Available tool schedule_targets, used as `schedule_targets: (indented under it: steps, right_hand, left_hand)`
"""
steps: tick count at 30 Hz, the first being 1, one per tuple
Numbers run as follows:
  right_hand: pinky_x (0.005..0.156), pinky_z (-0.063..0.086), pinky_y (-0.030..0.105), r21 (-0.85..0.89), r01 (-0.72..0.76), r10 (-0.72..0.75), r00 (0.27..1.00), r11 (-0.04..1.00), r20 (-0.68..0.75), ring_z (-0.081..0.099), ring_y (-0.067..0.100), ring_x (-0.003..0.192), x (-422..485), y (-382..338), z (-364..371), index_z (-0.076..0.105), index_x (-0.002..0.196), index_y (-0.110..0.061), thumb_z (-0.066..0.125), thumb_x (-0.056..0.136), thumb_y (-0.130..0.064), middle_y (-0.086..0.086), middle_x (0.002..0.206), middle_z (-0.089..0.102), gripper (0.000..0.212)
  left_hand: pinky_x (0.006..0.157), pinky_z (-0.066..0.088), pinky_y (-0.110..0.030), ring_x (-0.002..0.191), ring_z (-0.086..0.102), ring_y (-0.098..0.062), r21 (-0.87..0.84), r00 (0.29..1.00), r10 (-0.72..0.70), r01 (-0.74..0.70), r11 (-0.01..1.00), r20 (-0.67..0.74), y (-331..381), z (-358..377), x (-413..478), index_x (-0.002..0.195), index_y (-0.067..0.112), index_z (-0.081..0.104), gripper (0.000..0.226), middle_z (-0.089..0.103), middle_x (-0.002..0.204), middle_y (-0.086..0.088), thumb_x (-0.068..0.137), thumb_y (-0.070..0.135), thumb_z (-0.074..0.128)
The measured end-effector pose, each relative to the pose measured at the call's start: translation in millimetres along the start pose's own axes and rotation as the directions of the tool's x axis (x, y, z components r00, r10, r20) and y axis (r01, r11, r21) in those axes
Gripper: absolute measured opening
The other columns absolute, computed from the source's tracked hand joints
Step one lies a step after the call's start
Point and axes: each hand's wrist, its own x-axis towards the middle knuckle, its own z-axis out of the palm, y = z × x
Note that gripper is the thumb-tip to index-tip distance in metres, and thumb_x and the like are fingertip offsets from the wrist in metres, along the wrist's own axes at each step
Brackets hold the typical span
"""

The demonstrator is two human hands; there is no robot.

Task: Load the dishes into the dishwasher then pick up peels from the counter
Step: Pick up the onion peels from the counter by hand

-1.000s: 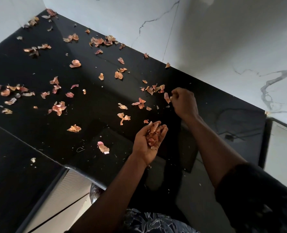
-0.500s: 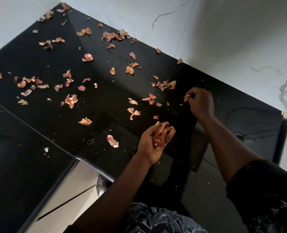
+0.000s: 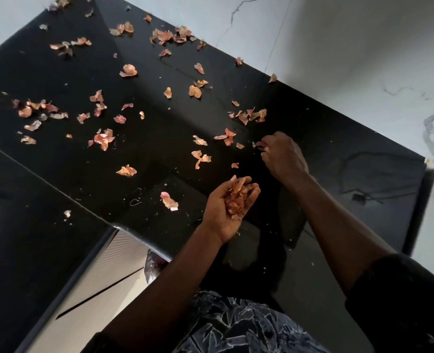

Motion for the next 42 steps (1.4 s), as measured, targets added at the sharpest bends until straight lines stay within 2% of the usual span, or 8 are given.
schedule_targets:
  steps: [4, 9, 18, 23, 27, 31, 38, 42]
  right_hand:
    - [0.075, 0.045, 0.024, 0.045, -0.018, 0.019, 1.000, 0.999, -0.020, 0.056, 0.009, 0.091, 5.6, -25.5, 4.9, 0.063, 0.122, -0.014, 0.065, 0.097, -0.025, 0.006, 0.117, 0.060, 0.028]
    - [0.082, 0.051, 0.029, 0.017, 0.023, -0.022, 0.999, 1.000, -0.027, 0.062, 0.018, 0.102, 11.3, -50.8, 14.1, 0.061, 0.128, -0.014, 0.070, 0.093, -0.034, 0.009, 0.122, 0.059, 0.042]
    - [0.073, 0.048, 0.024, -0.087, 0.153, -0.158, 0.987, 0.984, -0.043, 0.056, 0.010, 0.081, 3.3, -54.3, 17.5, 0.071, 0.104, -0.011, 0.060, 0.099, -0.019, 0.009, 0.106, 0.064, 0.015]
    - [0.081, 0.058, 0.032, 0.038, -0.108, 0.110, 0.993, 0.993, -0.041, 0.066, 0.010, 0.085, 0.4, -26.3, 2.3, 0.073, 0.101, -0.015, 0.066, 0.095, -0.016, 0.004, 0.099, 0.072, 0.010]
    - [0.076, 0.060, 0.026, 0.416, -0.310, 0.345, 0.939, 0.855, -0.009, 0.069, 0.004, 0.080, -19.5, -11.6, -25.4, 0.075, 0.096, -0.017, 0.073, 0.090, -0.018, -0.002, 0.091, 0.073, 0.006]
    - [0.066, 0.051, 0.006, 0.475, -0.095, 0.101, 0.995, 0.875, 0.012, 0.067, -0.007, 0.083, -74.2, -46.6, -53.2, 0.073, 0.102, -0.021, 0.071, 0.092, -0.015, -0.013, 0.096, 0.070, 0.012]
    - [0.087, 0.054, 0.028, 0.193, 0.142, -0.172, 0.974, 0.971, 0.146, 0.060, 0.008, 0.097, -149.1, -94.3, -44.1, 0.067, 0.121, -0.020, 0.057, 0.101, -0.025, -0.003, 0.118, 0.061, 0.023]
    - [0.090, 0.054, 0.028, 0.286, 0.180, -0.230, 0.961, 0.941, 0.153, 0.063, 0.007, 0.101, -169.3, -99.0, -51.7, 0.069, 0.121, -0.021, 0.057, 0.100, -0.017, -0.005, 0.121, 0.064, 0.024]
  left_hand:
    - [0.080, 0.062, -0.030, 0.096, 0.073, -0.027, -0.011, 1.000, -0.008, 0.008, 1.000, -0.003, 0.4, -10.1, -9.7, 0.109, -0.003, 0.070, 0.032, 0.071, 0.106, -0.021, 0.099, 0.024, 0.056]
    - [0.082, 0.061, -0.031, 0.098, 0.073, -0.027, -0.020, 1.000, 0.010, -0.010, 1.000, -0.019, 1.2, -16.0, -14.2, 0.110, -0.003, 0.069, 0.032, 0.072, 0.105, -0.021, 0.100, 0.025, 0.056]
    - [0.081, 0.062, -0.030, 0.097, 0.072, -0.027, -0.035, 1.000, 0.025, -0.026, 0.999, -0.017, 0.6, -17.7, -18.9, 0.104, -0.002, 0.071, 0.031, 0.071, 0.105, -0.021, 0.100, 0.024, 0.055]
    - [0.082, 0.062, -0.030, 0.096, 0.073, -0.027, -0.038, 0.999, 0.047, -0.048, 0.998, -0.017, 4.7, -22.1, -24.0, 0.101, -0.003, 0.072, 0.030, 0.072, 0.104, -0.021, 0.100, 0.023, 0.056]
    - [0.086, 0.061, -0.034, 0.101, 0.072, -0.030, -0.038, 0.997, 0.072, -0.073, 0.997, -0.025, 5.1, -22.1, -25.6, 0.107, -0.005, 0.069, 0.030, 0.070, 0.108, -0.023, 0.100, 0.021, 0.056]
    - [0.090, 0.060, -0.037, 0.107, 0.070, -0.032, -0.025, 0.998, 0.059, -0.060, 0.998, -0.020, 0.7, -18.7, -30.0, 0.116, -0.005, 0.066, 0.034, 0.068, 0.118, -0.025, 0.100, 0.022, 0.054]
    - [0.076, 0.057, -0.032, 0.082, 0.073, -0.019, 0.127, 0.992, 0.102, -0.092, 0.988, -0.076, -19.9, -18.7, -53.9, 0.105, 0.006, 0.070, 0.031, 0.074, 0.096, -0.010, 0.103, 0.026, 0.047]
    - [0.070, 0.060, -0.029, 0.083, 0.074, -0.021, 0.095, 0.986, 0.146, -0.139, 0.986, -0.076, -24.0, -26.5, -73.6, 0.104, 0.004, 0.070, 0.032, 0.075, 0.095, -0.012, 0.104, 0.023, 0.044]
